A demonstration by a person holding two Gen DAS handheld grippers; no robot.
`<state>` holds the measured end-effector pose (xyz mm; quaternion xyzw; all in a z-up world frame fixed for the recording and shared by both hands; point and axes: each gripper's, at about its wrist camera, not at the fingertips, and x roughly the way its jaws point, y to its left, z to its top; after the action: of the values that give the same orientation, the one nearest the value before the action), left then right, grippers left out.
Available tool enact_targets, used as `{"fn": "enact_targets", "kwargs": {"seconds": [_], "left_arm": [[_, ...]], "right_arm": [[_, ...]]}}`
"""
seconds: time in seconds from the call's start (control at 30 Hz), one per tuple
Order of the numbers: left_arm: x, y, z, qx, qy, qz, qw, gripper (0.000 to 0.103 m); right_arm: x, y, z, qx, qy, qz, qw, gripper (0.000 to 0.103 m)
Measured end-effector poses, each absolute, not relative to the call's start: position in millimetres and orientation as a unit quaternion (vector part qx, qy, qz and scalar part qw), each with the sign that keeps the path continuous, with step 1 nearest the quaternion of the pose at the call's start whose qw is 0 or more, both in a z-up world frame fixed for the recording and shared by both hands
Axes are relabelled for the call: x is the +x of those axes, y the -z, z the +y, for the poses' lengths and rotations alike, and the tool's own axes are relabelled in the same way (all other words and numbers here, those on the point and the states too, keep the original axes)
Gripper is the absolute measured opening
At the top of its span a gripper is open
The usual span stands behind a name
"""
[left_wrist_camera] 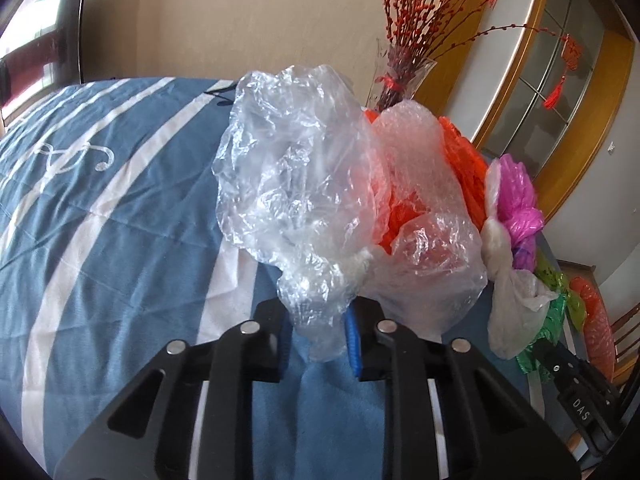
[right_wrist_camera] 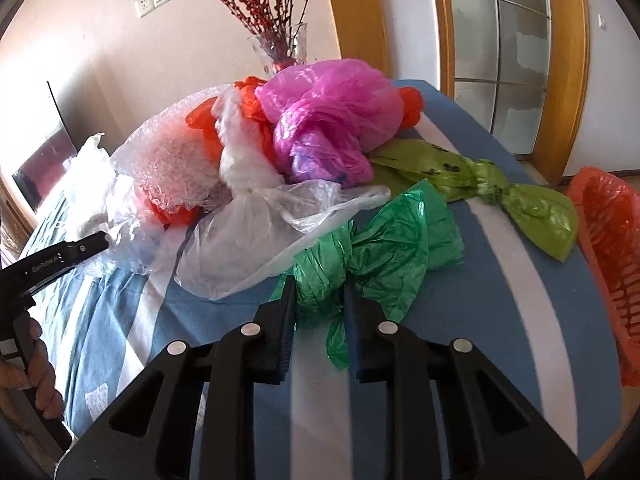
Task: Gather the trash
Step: 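Grasp the clear plastic bag with the left gripper while the right gripper grasps the green bag, then carry both bags over the red wastebasket and open both grippers to drop them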
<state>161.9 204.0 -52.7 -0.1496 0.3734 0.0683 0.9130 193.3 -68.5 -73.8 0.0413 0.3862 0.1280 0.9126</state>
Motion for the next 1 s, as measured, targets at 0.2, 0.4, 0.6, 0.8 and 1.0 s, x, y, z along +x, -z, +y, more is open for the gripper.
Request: {"fn": "enact_targets", "kwargs": {"seconds": [0.2, 0.4, 0.6, 0.8, 1.0], "left_arm": [[143.8, 39.5, 201.2, -0.13, -0.069, 0.351, 0.925, 0.02], [128.0, 17.5, 191.8, -0.115, -0.058, 0.327, 0.936, 0.02], [120.9, -7.7, 158.6, -0.105, -0.018, 0.311, 0.944, 0.02], [128.7, -22.6, 97.8, -0.089, 0.055, 0.315, 0.943, 0.021], [150.6, -19.6, 20.4, -0.07, 0.134, 0.333, 0.931, 0.021]], "right_arm": [[178.5, 66.7, -90.5, 0.041, -0.103, 0.372, 0.922, 0.023], [167.9, 53.2, -108.4, 0.028, -0.081, 0.346, 0.934, 0.023], [161.3, 38.5, -134.0, 0.029, -0.06, 0.325, 0.943, 0.023], [152.7, 22.0, -169.6, 0.035, -0.027, 0.302, 0.952, 0.023], [142.4, 7.6, -217.1, 0.047, 0.022, 0.283, 0.958, 0.023]]}}
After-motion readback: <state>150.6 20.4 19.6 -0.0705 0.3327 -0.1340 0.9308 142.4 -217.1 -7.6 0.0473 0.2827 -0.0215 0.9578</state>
